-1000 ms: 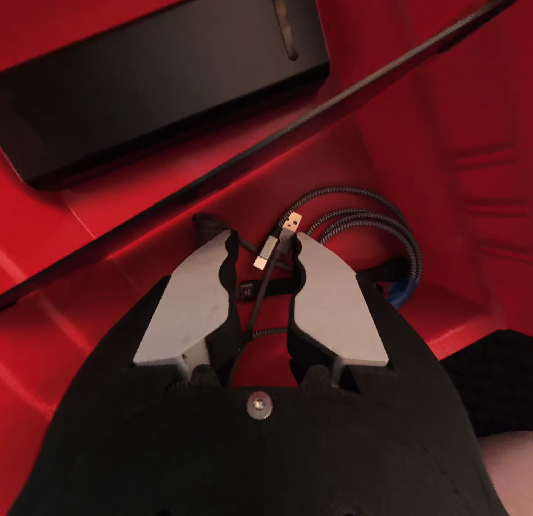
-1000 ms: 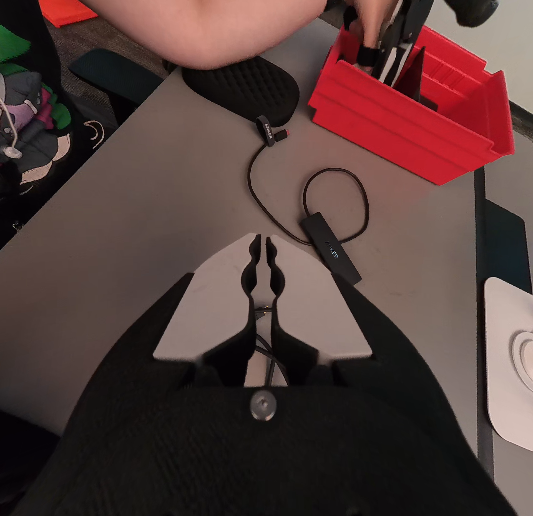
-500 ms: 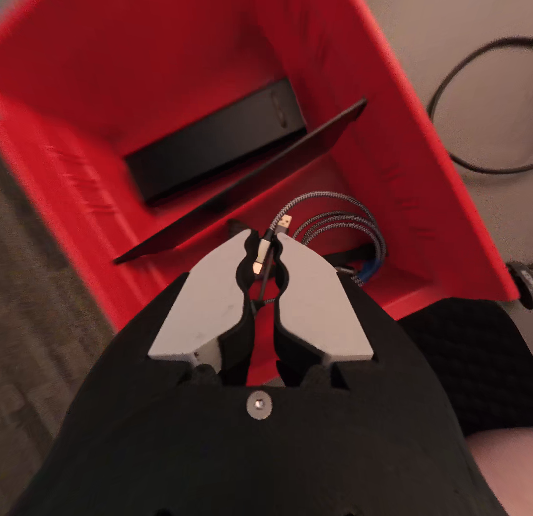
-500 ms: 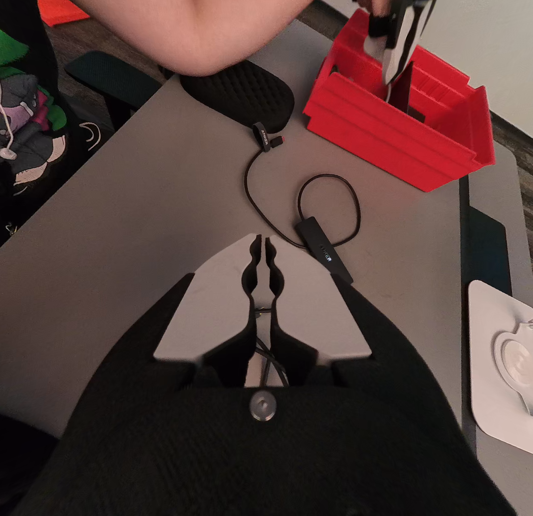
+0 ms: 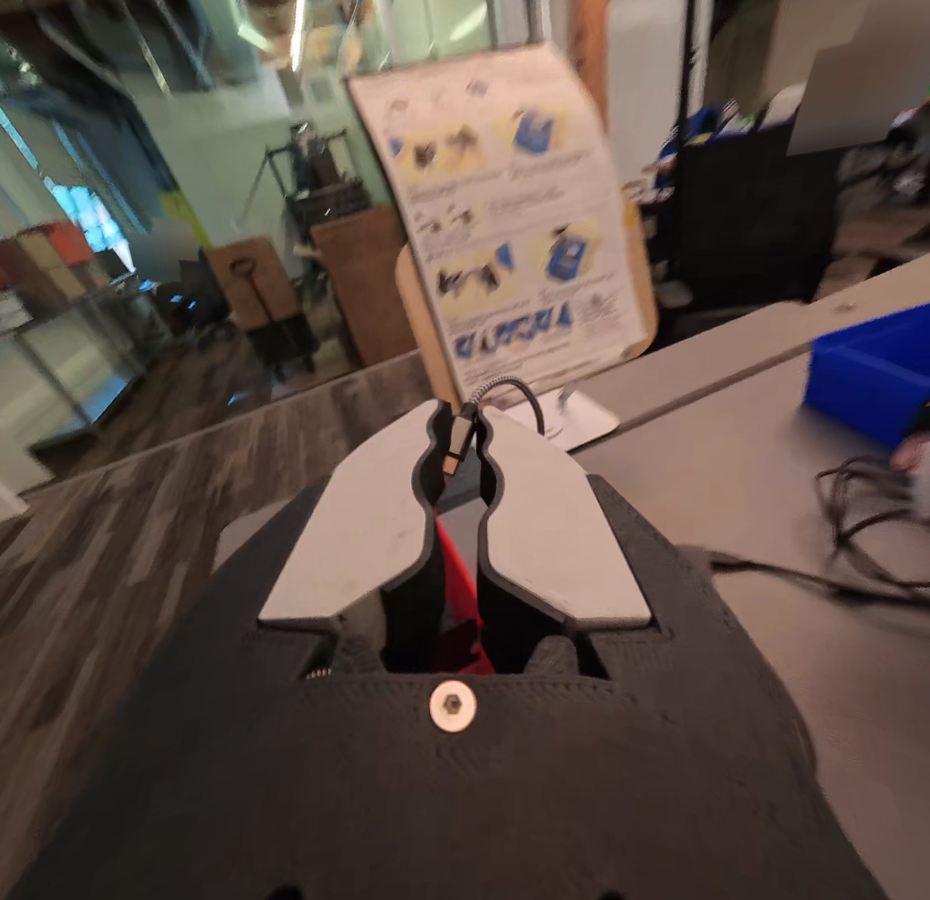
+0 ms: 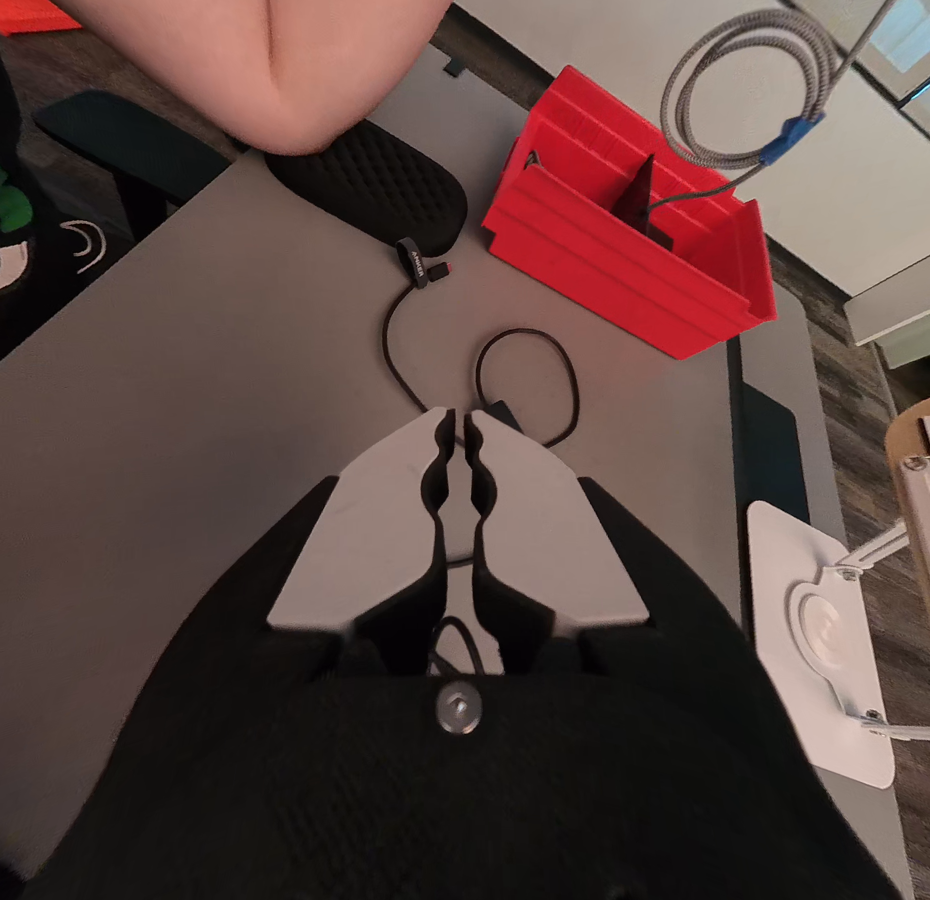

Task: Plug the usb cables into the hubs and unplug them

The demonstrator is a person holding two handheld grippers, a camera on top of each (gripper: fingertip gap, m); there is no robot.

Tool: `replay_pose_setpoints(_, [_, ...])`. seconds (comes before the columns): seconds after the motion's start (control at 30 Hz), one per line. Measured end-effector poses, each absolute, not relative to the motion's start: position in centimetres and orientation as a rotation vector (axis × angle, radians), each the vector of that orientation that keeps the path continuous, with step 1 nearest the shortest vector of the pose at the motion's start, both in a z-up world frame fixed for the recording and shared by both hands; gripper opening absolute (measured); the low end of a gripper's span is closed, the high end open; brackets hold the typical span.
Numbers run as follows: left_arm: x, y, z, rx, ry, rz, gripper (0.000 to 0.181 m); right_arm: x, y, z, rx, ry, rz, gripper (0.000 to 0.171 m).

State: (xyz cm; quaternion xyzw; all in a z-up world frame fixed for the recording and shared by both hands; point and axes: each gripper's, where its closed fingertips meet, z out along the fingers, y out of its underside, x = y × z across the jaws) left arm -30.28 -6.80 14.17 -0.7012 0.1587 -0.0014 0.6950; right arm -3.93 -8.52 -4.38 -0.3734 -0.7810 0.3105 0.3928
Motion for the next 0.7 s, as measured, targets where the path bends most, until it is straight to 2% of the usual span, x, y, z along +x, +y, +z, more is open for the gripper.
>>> replay_pose_setpoints(0.03, [-28.8,-7.1,14.7,-1.533,0.378,-0.048,0.008,-4.3,-8.4,-4.2,-0.944,-1.963,0.779,0.005])
replay_pose_setpoints(0.23, [-21.3,-7.5,14.9,-1.483,0.538,-0.299,0.005,-7.5,-6.4,-2.3,-1.011,-1.687,0.808,0.023])
replay_pose_setpoints(0.3, [-19.2,-7.3,14.5,-1.475,0.573,-0.403,0.003,-8.7,-5.6,-2.6,-1.126,-1.587,0.886,0.035])
replay_pose_setpoints(0.37, [-17.5,-7.5,14.5,-1.439,0.603,-0.507,0.000,-9.5,-6.2,-5.0,-1.272,-1.647,1.001,0.055])
replay_pose_setpoints(0.43, [-16.0,-7.8,14.3,-1.433,0.636,-0.601,0.000,-10.3,-8.4,-5.7,-1.271,-1.683,1.199,0.054])
replay_pose_setpoints(0.47, [-15.5,-7.8,14.0,-1.447,0.655,-0.626,0.000,-10.5,-9.9,-6.1,-1.247,-1.738,1.284,0.042])
replay_pose_setpoints(0.5, [-15.3,-7.5,13.7,-1.454,0.655,-0.625,0.000,-10.3,-11.4,-6.6,-1.215,-1.840,1.337,0.001])
replay_pose_setpoints(0.7, [-15.2,-5.7,11.3,-1.563,0.665,-0.629,0.000,-11.2,-10.6,-8.8,-1.324,-1.902,1.068,0.000])
